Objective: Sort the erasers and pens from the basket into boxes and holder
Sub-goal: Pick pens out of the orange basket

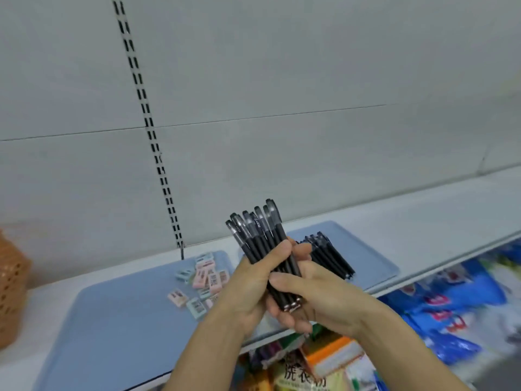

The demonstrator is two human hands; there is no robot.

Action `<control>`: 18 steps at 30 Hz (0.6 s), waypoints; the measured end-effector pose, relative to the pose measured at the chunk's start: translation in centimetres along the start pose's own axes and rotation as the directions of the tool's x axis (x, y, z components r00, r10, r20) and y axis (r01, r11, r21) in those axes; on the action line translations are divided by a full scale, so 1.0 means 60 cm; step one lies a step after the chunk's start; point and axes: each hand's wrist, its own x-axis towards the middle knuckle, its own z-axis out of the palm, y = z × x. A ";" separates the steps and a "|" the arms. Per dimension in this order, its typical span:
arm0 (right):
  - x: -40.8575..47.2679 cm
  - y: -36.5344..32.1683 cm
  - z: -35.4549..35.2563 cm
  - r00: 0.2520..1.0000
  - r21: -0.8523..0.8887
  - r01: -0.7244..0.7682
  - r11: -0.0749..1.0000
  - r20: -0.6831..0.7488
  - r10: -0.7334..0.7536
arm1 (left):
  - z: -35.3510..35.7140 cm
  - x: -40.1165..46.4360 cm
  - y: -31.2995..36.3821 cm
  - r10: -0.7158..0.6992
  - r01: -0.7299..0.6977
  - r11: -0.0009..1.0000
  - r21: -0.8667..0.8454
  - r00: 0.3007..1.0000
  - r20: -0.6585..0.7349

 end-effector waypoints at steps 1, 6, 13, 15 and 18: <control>-0.009 0.007 -0.015 0.999 0.043 -0.031 0.999 -0.031 0.033 | 0.015 0.012 -0.012 -0.024 0.024 1.000 0.006 1.000 0.008; -0.042 0.017 -0.105 0.966 0.062 -0.122 0.991 -0.223 0.133 | 0.066 0.065 -0.052 -0.077 0.071 0.960 0.272 0.997 0.012; -0.012 0.043 -0.261 0.736 -0.575 -0.606 0.549 -0.668 0.112 | 0.082 0.127 -0.121 0.206 -0.279 0.215 0.936 0.950 0.236; 0.002 0.047 -0.258 0.714 -0.694 -0.694 0.192 -0.698 0.058 | 0.083 0.144 -0.142 0.090 -0.283 -0.005 0.959 0.955 0.283; 0.022 0.052 -0.238 0.741 -0.742 -0.665 -0.081 -0.669 0.048 | 0.076 0.154 -0.155 -0.019 -0.230 -0.101 0.968 0.973 0.229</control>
